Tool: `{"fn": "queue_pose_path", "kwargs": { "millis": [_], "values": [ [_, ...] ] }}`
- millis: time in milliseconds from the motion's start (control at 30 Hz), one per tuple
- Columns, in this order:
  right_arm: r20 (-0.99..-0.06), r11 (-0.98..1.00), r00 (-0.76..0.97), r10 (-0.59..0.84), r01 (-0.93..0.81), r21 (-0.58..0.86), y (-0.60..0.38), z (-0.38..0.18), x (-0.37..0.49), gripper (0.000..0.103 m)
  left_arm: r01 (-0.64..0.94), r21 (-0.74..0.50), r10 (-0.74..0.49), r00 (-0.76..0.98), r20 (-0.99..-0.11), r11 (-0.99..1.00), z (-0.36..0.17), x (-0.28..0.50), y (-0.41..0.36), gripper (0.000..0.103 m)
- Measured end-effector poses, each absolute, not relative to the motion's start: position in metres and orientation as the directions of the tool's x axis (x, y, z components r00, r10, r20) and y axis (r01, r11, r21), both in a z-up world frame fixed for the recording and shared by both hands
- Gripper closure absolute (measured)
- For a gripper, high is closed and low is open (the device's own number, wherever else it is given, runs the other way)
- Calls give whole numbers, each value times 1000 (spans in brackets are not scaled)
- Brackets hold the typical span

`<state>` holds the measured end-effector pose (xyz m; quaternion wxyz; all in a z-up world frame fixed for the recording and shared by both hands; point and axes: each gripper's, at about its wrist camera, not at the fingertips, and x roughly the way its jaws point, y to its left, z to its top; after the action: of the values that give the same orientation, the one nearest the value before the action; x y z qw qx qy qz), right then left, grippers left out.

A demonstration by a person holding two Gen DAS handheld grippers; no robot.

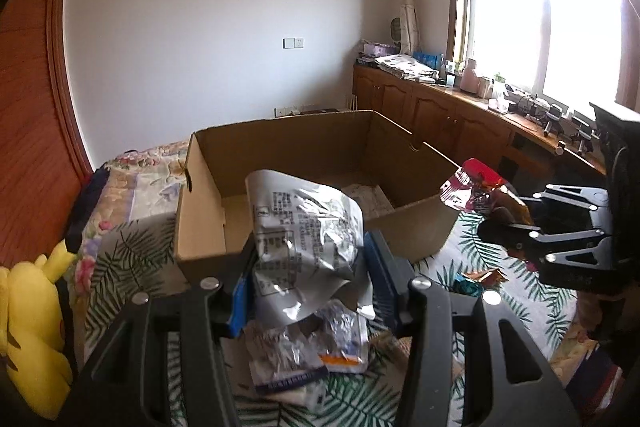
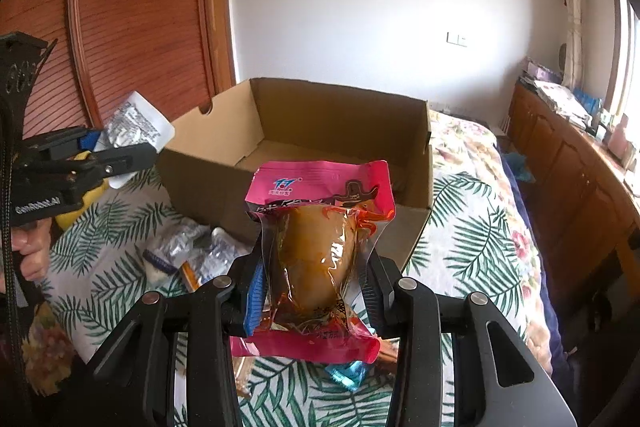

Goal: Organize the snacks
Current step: 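Carry both snacks into the cardboard box and open both tools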

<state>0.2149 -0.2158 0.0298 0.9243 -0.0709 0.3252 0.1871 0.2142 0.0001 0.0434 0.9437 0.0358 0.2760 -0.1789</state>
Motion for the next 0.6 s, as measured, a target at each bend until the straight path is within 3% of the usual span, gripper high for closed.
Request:
{"fn": "queue_pose_path", "kwargs": {
  "millis": [600],
  "values": [
    [-620, 939, 743, 253, -344, -28, -205, 45, 256, 63, 302, -61, -279, 759, -589, 951, 45, 285, -7, 53]
  ]
}}
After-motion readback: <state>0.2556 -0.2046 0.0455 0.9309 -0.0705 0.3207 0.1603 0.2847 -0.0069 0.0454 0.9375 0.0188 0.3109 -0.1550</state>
